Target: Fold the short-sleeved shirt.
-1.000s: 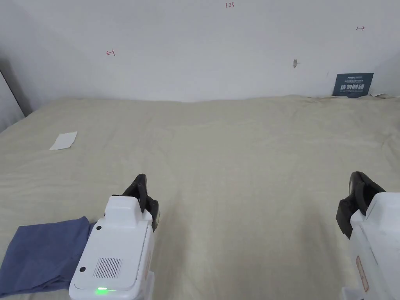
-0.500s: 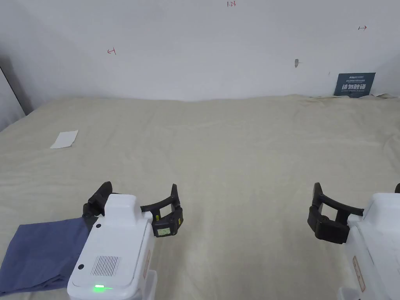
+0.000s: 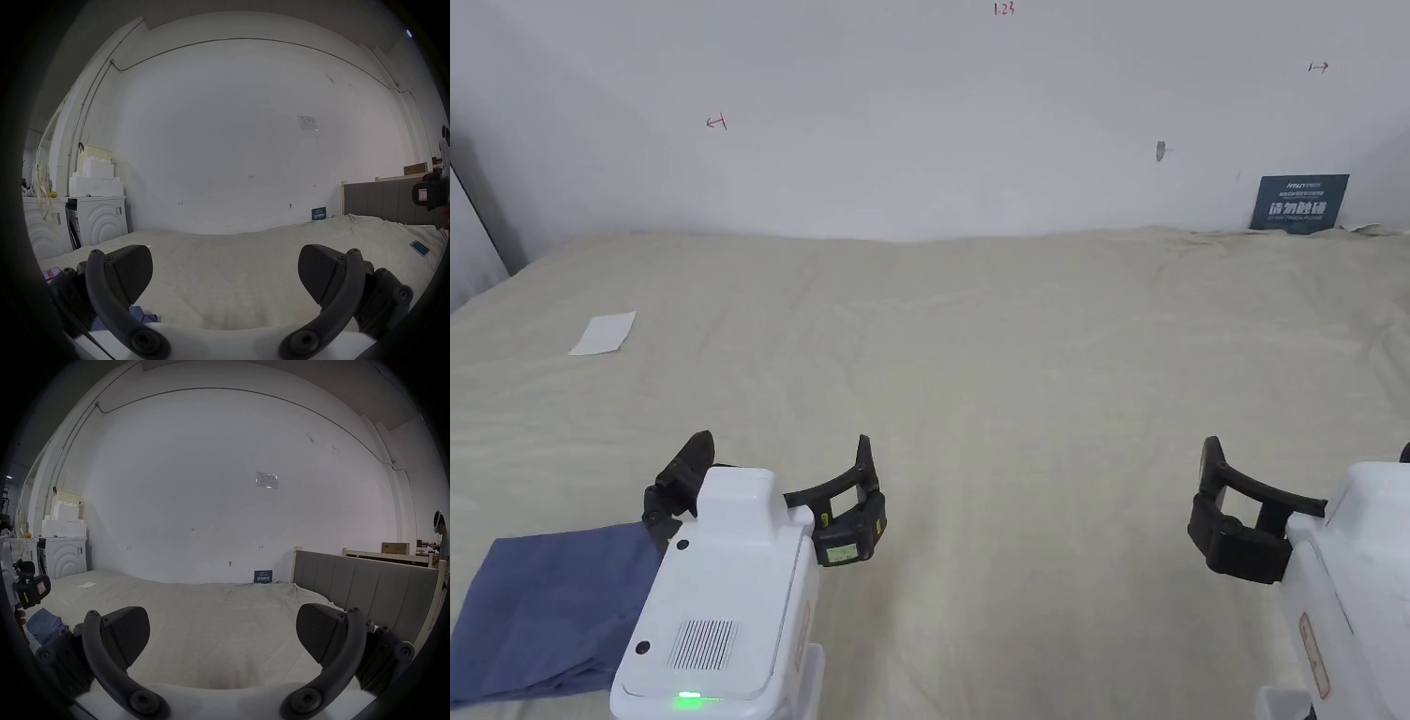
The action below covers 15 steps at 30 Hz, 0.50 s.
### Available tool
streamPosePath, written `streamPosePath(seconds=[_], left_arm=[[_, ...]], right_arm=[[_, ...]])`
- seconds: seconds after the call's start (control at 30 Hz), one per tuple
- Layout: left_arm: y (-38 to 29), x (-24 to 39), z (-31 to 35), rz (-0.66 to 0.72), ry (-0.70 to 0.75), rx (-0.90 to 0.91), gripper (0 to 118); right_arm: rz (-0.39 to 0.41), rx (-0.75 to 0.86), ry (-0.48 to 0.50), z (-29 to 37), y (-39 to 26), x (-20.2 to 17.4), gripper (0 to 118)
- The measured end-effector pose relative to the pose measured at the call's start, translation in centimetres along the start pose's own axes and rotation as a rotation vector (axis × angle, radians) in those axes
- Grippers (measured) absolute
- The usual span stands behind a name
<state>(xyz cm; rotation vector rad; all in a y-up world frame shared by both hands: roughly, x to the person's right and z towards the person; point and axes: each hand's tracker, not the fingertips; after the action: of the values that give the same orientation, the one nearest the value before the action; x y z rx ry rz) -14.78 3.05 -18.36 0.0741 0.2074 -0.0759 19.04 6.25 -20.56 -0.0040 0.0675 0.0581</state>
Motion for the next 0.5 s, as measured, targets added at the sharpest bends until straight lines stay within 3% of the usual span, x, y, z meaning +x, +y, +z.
streamPosePath(seconds=[0.5], left_arm=[[0.03, -0.14, -0.06, -0.006, 0.013, 0.007, 118]], right_arm=[[-0.004, 0.013, 0.005, 0.07, 0.17, -0.09, 118]])
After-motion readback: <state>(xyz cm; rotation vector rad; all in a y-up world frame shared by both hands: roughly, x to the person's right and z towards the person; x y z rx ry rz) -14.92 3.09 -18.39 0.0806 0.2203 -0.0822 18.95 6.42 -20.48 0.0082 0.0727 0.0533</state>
